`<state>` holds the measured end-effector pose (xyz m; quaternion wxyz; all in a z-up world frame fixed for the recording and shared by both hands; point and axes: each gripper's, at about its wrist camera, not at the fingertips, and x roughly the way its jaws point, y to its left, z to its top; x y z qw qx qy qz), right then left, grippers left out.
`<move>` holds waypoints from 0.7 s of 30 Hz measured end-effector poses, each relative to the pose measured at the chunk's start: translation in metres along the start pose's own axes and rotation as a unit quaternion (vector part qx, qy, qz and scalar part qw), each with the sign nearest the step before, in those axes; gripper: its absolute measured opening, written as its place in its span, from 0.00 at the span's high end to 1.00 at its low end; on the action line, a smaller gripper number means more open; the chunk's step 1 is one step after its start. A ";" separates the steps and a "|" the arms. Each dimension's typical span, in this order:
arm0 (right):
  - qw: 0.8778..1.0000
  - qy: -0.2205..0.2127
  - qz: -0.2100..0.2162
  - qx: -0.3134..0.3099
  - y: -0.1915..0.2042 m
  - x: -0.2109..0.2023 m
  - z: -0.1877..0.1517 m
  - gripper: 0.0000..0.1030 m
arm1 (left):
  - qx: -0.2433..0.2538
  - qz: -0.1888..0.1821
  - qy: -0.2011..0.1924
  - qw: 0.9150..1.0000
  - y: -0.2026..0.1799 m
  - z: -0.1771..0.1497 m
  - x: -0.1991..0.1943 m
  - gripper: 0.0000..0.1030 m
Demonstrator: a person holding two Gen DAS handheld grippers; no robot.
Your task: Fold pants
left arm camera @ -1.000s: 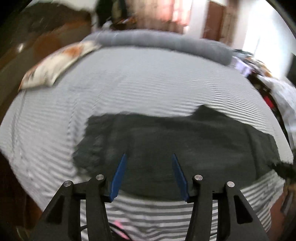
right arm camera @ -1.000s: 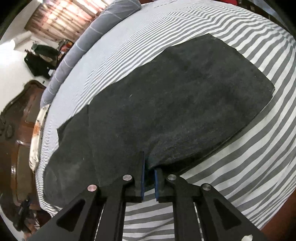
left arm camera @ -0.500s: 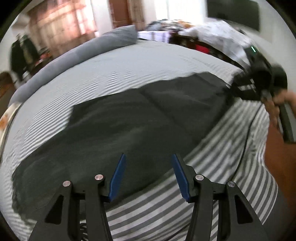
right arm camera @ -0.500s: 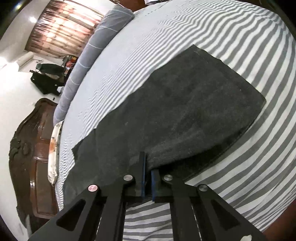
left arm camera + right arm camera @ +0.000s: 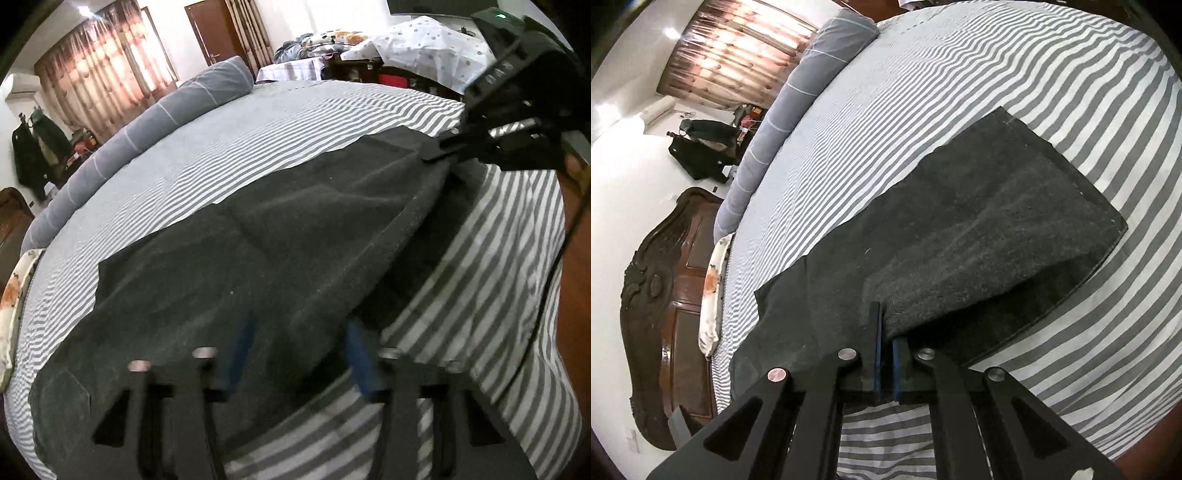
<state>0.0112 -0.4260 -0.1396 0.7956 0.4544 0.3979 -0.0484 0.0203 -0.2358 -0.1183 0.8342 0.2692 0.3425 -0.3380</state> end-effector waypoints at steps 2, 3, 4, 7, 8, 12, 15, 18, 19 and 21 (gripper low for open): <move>1.000 0.002 0.006 -0.001 -0.003 0.003 -0.002 0.93 | -0.001 -0.012 0.018 1.000 0.001 0.005 0.008 0.91; 1.000 0.003 0.003 0.000 -0.005 0.004 -0.003 0.91 | -0.002 -0.014 0.016 1.000 0.002 0.006 0.010 0.94; 1.000 0.002 0.001 0.002 -0.009 0.005 -0.005 0.91 | -0.002 -0.017 0.015 1.000 0.003 0.007 0.009 0.94; 1.000 -0.004 0.001 0.026 -0.026 0.005 -0.005 0.88 | -0.005 -0.024 0.012 1.000 0.006 0.010 0.006 0.95; 0.999 -0.008 -0.003 0.033 -0.031 0.004 -0.004 0.87 | -0.006 -0.026 0.012 1.000 0.006 0.010 0.006 0.95; 0.997 -0.029 -0.013 0.073 -0.056 -0.003 0.004 0.85 | -0.009 -0.028 0.015 0.999 0.008 0.011 0.006 0.95; 0.994 -0.046 -0.029 0.097 -0.075 -0.010 0.012 0.84 | -0.009 -0.030 0.016 0.999 0.009 0.010 0.007 0.95; 0.991 -0.055 -0.022 0.123 -0.093 -0.015 0.022 0.84 | -0.006 -0.029 0.016 0.999 0.008 0.009 0.006 0.95; 0.990 -0.054 -0.018 0.129 -0.097 -0.015 0.025 0.85 | -0.004 -0.027 0.016 0.999 0.007 0.009 0.006 0.95; 0.989 -0.055 -0.015 0.133 -0.100 -0.015 0.028 0.94 | 0.000 -0.025 0.019 1.000 0.005 0.009 0.008 0.95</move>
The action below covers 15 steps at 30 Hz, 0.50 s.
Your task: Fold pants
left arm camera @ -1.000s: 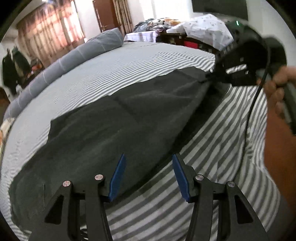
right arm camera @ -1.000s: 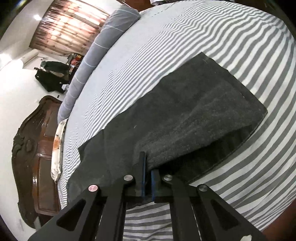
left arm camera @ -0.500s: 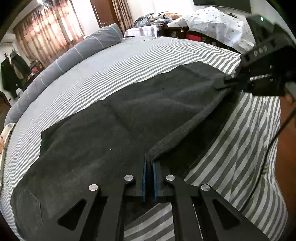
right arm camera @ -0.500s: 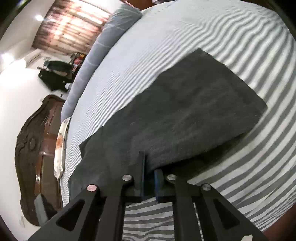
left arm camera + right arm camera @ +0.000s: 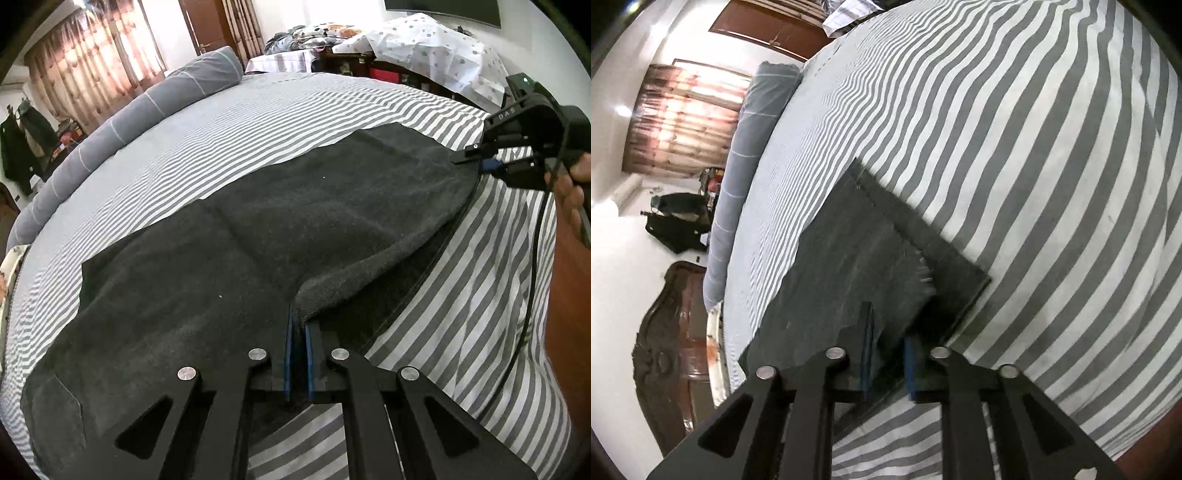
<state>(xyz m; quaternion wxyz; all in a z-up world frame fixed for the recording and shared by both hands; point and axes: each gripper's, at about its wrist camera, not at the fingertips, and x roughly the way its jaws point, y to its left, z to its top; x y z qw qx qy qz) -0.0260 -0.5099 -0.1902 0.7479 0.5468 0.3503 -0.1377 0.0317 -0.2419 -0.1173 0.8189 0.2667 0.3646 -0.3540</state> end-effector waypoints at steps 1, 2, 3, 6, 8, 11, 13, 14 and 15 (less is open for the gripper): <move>1.000 0.000 -0.003 -0.007 0.002 0.000 0.003 0.95 | 0.002 0.001 0.002 1.000 -0.001 0.001 0.001 0.95; 1.000 -0.005 -0.009 -0.016 0.006 -0.001 0.005 0.95 | 0.002 0.001 0.004 1.000 -0.001 0.001 0.001 0.95; 1.000 -0.008 -0.013 -0.022 0.008 -0.002 0.006 0.96 | 0.003 0.000 0.005 1.000 -0.002 0.002 0.001 0.95; 0.998 -0.031 -0.015 -0.051 0.026 -0.017 0.012 0.96 | 0.011 0.001 -0.005 1.000 -0.004 0.008 -0.006 0.95; 0.995 -0.052 -0.021 -0.078 0.042 -0.031 0.014 0.96 | 0.040 0.008 -0.020 0.999 -0.011 0.009 -0.013 0.95; 0.990 -0.077 -0.044 -0.113 0.054 -0.044 0.010 0.96 | 0.066 0.000 -0.020 0.998 -0.020 0.005 -0.014 0.95; 0.988 -0.072 -0.065 -0.118 0.050 -0.039 0.007 0.96 | 0.069 -0.009 -0.011 0.998 -0.023 0.000 -0.010 0.95; 0.988 -0.066 -0.075 -0.119 0.045 -0.036 0.005 0.97 | 0.072 -0.013 -0.005 0.997 -0.025 -0.003 -0.007 0.95; 0.987 -0.061 -0.084 -0.121 0.040 -0.032 0.004 0.97 | 0.075 -0.015 -0.002 0.997 -0.026 -0.006 -0.005 0.95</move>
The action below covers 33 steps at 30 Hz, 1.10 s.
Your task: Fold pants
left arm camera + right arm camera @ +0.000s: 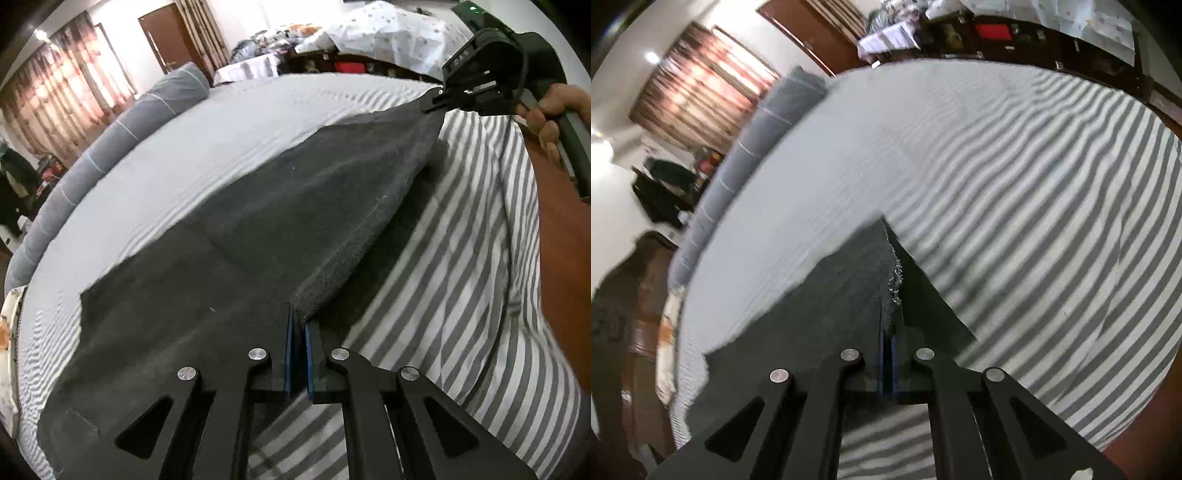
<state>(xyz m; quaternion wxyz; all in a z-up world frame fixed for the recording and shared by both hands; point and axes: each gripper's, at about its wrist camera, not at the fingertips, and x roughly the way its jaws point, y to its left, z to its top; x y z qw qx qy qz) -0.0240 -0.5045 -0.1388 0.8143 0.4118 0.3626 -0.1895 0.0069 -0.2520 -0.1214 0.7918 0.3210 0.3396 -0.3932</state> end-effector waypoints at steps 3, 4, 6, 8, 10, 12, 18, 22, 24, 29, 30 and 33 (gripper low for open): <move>0.999 0.022 -0.028 0.001 -0.013 0.017 -0.009 0.97 | 0.011 -0.005 0.008 1.000 -0.004 -0.005 0.007 0.95; 0.999 0.026 -0.035 0.003 -0.016 0.022 -0.011 0.97 | 0.012 -0.007 0.010 1.000 -0.004 -0.006 0.009 0.95; 0.999 0.031 -0.041 0.004 -0.020 0.030 -0.011 0.97 | 0.007 -0.013 0.014 1.000 -0.004 -0.007 0.012 0.95; 0.998 0.033 -0.047 0.007 -0.020 0.034 -0.012 0.97 | 0.001 -0.019 0.019 1.000 -0.002 -0.009 0.016 0.94; 0.998 0.043 -0.053 -0.003 -0.018 0.039 -0.009 0.97 | 0.000 -0.019 0.027 0.999 -0.002 -0.011 0.024 0.93; 0.997 0.053 -0.056 -0.008 -0.014 0.040 -0.006 0.89 | -0.010 -0.024 0.033 0.999 0.000 -0.011 0.027 0.91; 0.996 0.051 -0.071 -0.007 -0.003 0.013 -0.002 0.58 | -0.084 -0.086 0.033 0.992 0.030 -0.002 0.010 0.79; 0.996 0.040 -0.082 -0.023 0.010 -0.013 -0.007 0.58 | -0.131 -0.115 0.014 0.985 0.064 -0.012 -0.024 0.73; 0.995 0.035 -0.081 -0.046 0.027 -0.024 -0.006 0.58 | -0.165 -0.114 0.000 0.980 0.095 -0.023 -0.043 0.69; 0.990 0.051 -0.034 -0.126 0.102 -0.018 -0.012 0.58 | -0.256 -0.062 -0.031 0.964 0.174 -0.048 -0.072 0.57; 0.987 0.057 -0.025 -0.146 0.122 -0.011 -0.016 0.58 | -0.267 -0.049 -0.035 0.962 0.186 -0.050 -0.073 0.55; 0.976 0.084 0.007 -0.200 0.178 0.014 -0.027 0.58 | -0.302 0.001 -0.037 0.953 0.228 -0.058 -0.065 0.53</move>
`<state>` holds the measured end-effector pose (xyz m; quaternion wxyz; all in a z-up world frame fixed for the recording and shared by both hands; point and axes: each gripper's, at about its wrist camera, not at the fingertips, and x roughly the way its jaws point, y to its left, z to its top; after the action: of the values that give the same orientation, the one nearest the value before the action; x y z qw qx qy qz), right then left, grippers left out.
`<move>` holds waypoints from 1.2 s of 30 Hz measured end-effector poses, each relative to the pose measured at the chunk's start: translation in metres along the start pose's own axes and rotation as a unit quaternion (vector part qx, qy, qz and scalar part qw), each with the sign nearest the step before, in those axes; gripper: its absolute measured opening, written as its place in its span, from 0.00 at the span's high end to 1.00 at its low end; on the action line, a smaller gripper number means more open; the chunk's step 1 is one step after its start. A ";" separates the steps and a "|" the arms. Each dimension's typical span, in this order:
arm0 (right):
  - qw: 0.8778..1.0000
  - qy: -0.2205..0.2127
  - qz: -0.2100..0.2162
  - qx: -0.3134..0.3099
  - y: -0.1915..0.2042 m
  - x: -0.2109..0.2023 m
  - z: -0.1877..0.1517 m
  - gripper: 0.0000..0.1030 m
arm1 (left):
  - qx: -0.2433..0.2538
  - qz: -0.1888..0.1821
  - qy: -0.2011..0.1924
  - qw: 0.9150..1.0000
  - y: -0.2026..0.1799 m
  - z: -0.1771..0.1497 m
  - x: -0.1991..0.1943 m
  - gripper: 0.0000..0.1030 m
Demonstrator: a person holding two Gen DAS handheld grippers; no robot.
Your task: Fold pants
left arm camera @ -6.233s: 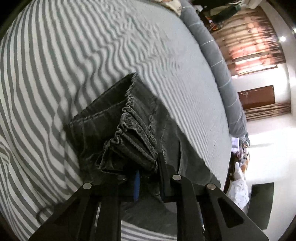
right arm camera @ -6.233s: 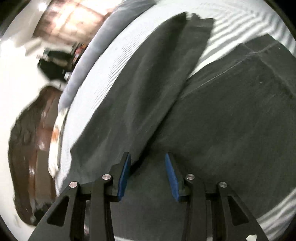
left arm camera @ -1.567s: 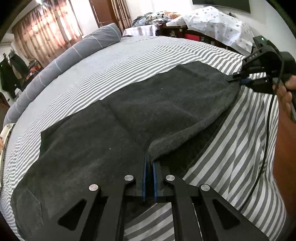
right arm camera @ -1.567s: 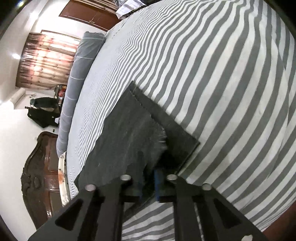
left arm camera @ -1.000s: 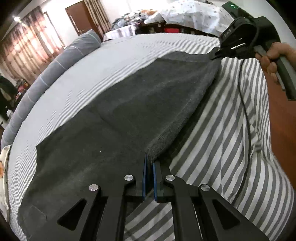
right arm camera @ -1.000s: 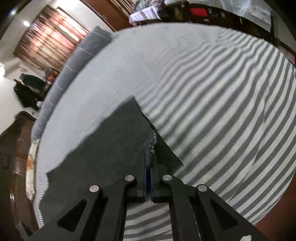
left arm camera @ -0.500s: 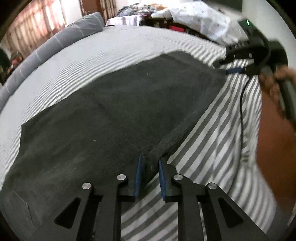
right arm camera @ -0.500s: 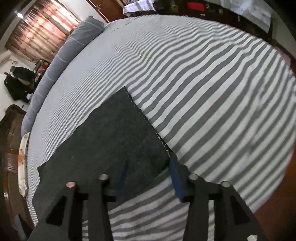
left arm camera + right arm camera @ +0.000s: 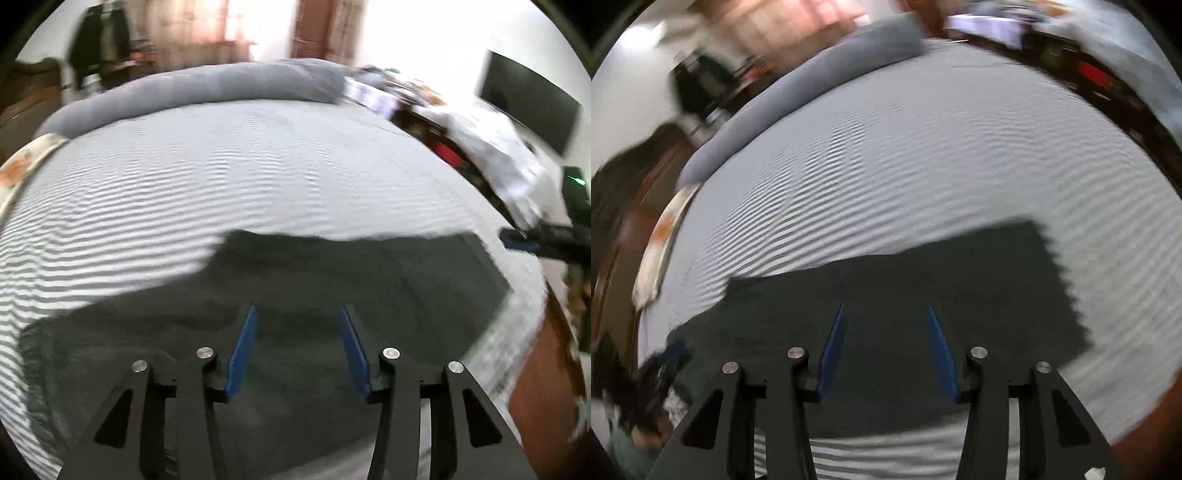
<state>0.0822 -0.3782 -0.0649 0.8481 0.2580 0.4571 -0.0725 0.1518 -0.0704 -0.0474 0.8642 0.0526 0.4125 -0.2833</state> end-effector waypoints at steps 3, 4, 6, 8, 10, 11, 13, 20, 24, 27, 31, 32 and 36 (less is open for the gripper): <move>0.997 0.027 0.037 -0.061 0.066 0.036 0.016 0.58 | -0.036 0.022 0.002 0.999 0.030 0.014 0.021 0.53; 0.995 0.036 0.047 -0.077 0.084 0.046 0.020 0.58 | -0.044 0.029 0.002 0.999 0.037 0.017 0.029 0.53; 0.990 0.055 0.064 -0.112 0.122 0.071 0.028 0.58 | -0.055 0.037 0.010 0.998 0.046 0.021 0.046 0.53; 0.984 0.077 0.073 -0.141 0.154 0.096 0.033 0.58 | -0.069 0.046 0.027 0.996 0.057 0.024 0.066 0.53; 0.980 0.093 0.073 -0.163 0.176 0.115 0.038 0.58 | -0.065 0.050 0.045 0.996 0.058 0.022 0.082 0.53; 0.975 0.107 0.074 -0.179 0.190 0.131 0.040 0.58 | -0.063 0.051 0.051 0.995 0.060 0.019 0.089 0.53; 0.971 0.120 0.069 -0.194 0.205 0.149 0.042 0.58 | -0.057 0.047 0.058 0.996 0.067 0.014 0.094 0.53; 0.945 0.186 0.077 -0.257 0.260 0.211 0.029 0.58 | -0.105 0.009 0.105 0.989 0.089 -0.008 0.105 0.58; 0.936 0.203 0.089 -0.272 0.269 0.221 0.018 0.89 | -0.115 0.006 0.108 0.987 0.096 -0.014 0.101 0.70; 0.929 0.214 0.086 -0.291 0.264 0.218 0.005 0.93 | -0.123 0.006 0.111 0.986 0.099 -0.017 0.099 0.72; 0.919 0.232 0.098 -0.304 0.255 0.210 -0.020 0.91 | -0.132 0.007 0.112 0.985 0.099 -0.019 0.096 0.72; 0.918 0.234 0.097 -0.306 0.253 0.211 -0.023 0.91 | -0.132 0.007 0.111 0.985 0.098 -0.019 0.096 0.72; 0.930 0.229 0.113 -0.264 0.245 0.213 -0.020 0.77 | -0.127 0.014 0.111 0.986 0.096 -0.017 0.096 0.72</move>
<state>0.2773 -0.1343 -0.1559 0.7606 0.0838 0.6093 0.2080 0.2395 -0.0274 -0.1435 0.8166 -0.0207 0.5378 -0.2086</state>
